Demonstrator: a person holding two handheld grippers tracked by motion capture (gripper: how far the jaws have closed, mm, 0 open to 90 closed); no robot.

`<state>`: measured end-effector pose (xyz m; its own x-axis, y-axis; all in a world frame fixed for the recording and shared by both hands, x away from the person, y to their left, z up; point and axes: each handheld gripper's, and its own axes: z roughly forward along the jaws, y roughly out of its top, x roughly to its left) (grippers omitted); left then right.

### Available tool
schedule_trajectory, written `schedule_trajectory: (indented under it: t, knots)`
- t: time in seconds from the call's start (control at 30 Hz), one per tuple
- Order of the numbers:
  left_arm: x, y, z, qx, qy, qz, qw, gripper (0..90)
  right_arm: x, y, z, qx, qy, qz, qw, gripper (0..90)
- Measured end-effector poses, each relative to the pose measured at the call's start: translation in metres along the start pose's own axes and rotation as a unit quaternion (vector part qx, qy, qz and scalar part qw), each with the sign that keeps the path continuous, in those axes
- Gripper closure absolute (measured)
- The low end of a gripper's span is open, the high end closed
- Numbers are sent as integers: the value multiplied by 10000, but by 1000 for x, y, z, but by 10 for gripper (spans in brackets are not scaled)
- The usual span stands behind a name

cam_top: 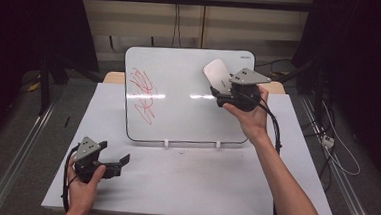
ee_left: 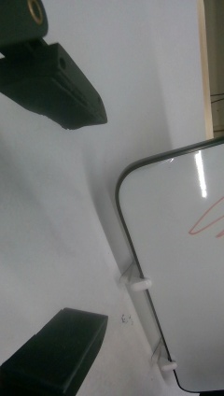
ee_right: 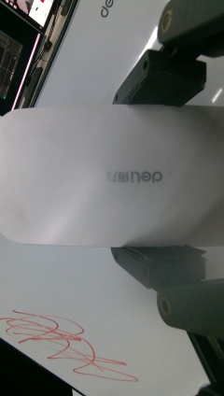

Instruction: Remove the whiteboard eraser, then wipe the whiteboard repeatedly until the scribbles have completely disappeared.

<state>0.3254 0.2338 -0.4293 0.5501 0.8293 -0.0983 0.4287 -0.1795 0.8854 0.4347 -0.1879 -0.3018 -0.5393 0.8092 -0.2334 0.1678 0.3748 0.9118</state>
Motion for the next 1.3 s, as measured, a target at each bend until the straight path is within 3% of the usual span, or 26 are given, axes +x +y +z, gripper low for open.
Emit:
schedule_trajectory:
  t: [0.9, 1.3]
  knots:
    - [1, 0, 0, -11, 5, 9, 10000, 47, 30, 8, 12, -86, 325, -202, 9992, 316]
    - [1, 0, 0, 5, -12, 4, 10000, 47, 50, 16, 26, -74, 524, -396, 9978, 316]
